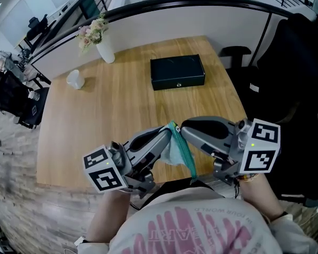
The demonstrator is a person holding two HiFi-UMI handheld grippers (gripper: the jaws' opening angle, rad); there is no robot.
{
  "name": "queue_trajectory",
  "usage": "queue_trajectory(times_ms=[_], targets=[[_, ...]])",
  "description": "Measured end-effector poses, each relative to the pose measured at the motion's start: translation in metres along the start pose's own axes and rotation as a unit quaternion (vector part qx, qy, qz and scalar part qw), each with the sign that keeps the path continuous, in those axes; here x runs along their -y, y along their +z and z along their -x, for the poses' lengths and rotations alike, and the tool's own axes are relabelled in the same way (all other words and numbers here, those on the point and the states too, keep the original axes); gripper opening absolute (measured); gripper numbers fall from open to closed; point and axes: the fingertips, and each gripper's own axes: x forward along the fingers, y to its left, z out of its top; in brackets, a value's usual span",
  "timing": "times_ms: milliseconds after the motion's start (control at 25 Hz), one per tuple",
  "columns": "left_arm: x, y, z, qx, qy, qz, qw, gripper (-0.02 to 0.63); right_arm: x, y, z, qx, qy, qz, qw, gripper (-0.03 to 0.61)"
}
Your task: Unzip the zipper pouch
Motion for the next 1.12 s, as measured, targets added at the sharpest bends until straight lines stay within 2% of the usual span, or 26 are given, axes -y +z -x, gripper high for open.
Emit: queue_trajectory(times_ms=[320, 440, 560, 1120], targets=[[-0.003, 0.002, 0.002, 0.020, 0.035, 0.004, 0.9992, 0.017, -0.001, -0.006, 0.000, -0.004, -0.023, 0.014, 1.000, 0.031], [-0.006, 0.009, 0.006, 0.042, 0.048, 0.015, 0.9978, 0.015, -0.001, -0.007, -0.001, -0.008, -0.026, 0.015, 1.000, 0.029], [-0.008, 0.017, 0.011, 0.066, 0.048, 0.032, 0.9961, 0.015, -0.002, -0.009, -0.001, -0.009, -0.024, 0.012, 1.000, 0.029], [-0.008, 0.027, 0.018, 0.091, 0.046, 0.041, 0.9939, 0.015, -0.004, -0.014, -0.004, -0.012, -0.020, 0.003, 1.000, 0.031]])
